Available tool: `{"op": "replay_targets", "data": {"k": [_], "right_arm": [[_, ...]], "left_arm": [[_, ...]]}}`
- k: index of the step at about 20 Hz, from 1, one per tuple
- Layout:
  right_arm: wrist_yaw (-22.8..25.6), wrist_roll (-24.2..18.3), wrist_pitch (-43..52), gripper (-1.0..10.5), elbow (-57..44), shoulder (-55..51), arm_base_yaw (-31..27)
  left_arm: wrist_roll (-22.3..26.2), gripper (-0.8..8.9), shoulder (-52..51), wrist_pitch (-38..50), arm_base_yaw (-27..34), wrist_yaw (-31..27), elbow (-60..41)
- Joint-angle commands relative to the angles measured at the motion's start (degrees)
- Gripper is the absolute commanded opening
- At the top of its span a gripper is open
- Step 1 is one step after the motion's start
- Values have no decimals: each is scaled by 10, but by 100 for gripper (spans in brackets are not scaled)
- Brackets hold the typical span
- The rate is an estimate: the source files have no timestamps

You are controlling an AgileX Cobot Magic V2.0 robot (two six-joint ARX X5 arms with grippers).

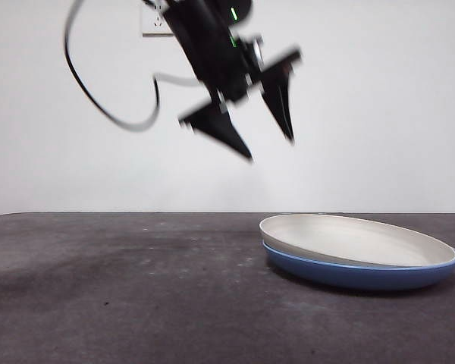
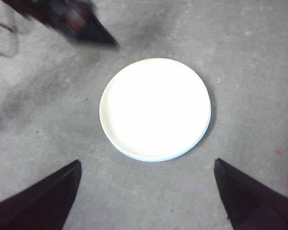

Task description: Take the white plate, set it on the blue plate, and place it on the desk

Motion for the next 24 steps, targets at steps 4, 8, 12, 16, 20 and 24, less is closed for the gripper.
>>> {"op": "replay_targets", "data": {"k": [4,8,12,16,20,24], "right_arm": [[2,2,2,443,11,4,2],[2,2,1,443,11,12,2],[2,2,2,443,11,14,2],[2,2,2,443,11,14,2],[2,3,2,443,11,14,2],[-2,4,-5,443,10,21,2]], "left_arm": [[41,347,-135,-28,33,-21,21],[74,342,-213,-74,61,-35,6],[88,342,-301,-64,73,-35,-99],[88,343,-408,-12,73,-15,-270],[104,342,-487,12,73,87,-399],[123,342,-516,1,72,175,-459]]}}
